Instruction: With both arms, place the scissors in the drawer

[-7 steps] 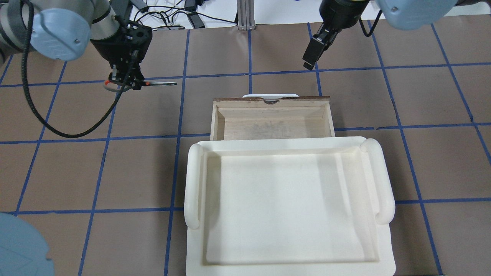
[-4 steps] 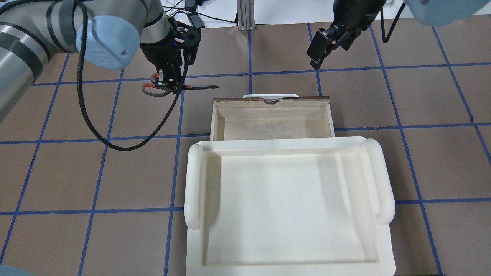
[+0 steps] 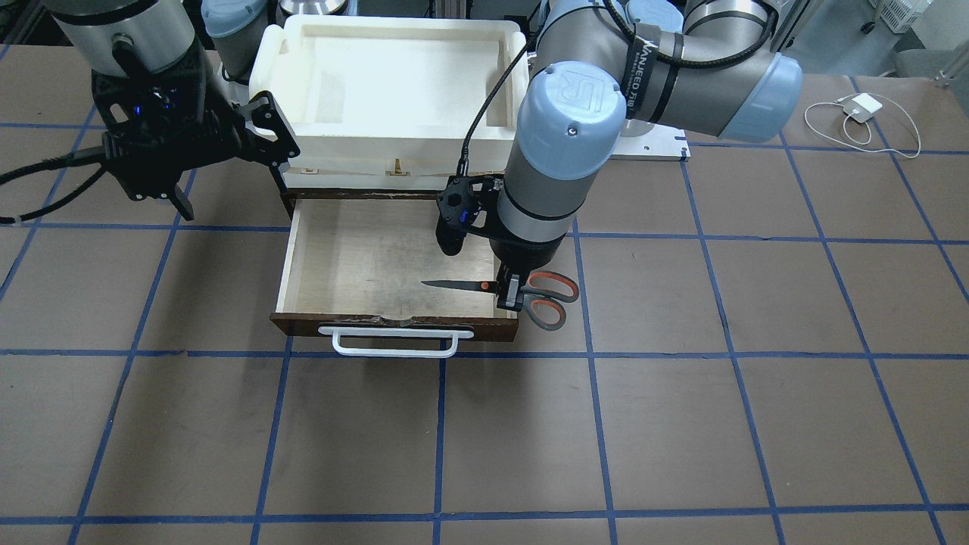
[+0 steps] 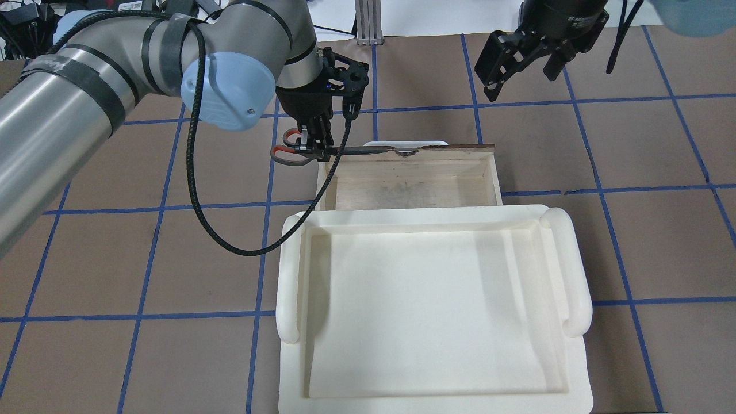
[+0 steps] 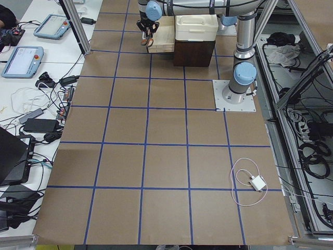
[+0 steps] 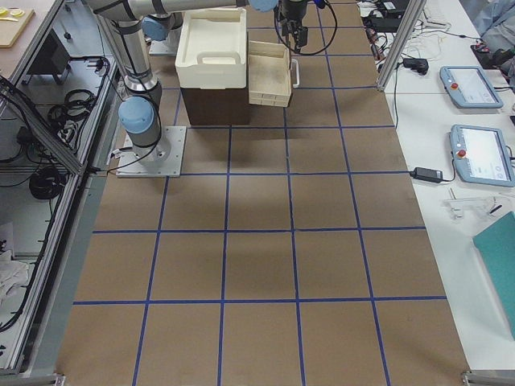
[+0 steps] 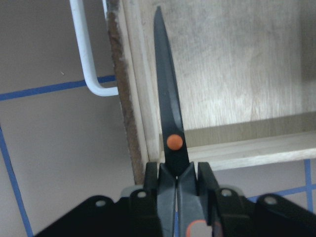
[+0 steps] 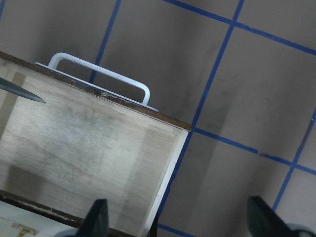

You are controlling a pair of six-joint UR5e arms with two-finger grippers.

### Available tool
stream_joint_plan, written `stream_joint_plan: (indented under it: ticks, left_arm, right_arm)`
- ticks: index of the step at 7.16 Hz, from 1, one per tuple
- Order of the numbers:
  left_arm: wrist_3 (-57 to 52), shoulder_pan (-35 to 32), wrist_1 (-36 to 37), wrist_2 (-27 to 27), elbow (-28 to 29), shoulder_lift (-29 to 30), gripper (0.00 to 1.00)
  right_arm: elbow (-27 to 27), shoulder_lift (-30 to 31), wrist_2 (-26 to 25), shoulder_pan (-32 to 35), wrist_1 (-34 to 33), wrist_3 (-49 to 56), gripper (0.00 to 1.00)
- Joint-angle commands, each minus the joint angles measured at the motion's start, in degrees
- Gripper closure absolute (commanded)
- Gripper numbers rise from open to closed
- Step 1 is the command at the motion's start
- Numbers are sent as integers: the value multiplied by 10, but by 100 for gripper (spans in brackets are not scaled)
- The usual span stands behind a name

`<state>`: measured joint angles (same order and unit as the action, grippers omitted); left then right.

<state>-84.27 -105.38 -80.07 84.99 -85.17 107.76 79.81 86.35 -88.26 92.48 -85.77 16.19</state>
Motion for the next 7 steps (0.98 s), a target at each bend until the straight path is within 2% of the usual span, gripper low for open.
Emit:
stream_joint_plan:
  ticks: [1,2,4,7]
  left_arm:
    - [58,-52,18,-4,-11,8,100]
    - [59,-64,23,-4,-11,9,100]
    - [61,-82,24,-6,-20,7,100]
    - [83,-94,35,-3,-39,13,100]
  right_arm:
    - [17,32,-13,2,28,-79,0]
    - [18,32,-12,2,28,-81,0]
    - [22,29,24,0,21,-79,0]
    - [23,29,12,-3,20,-80,0]
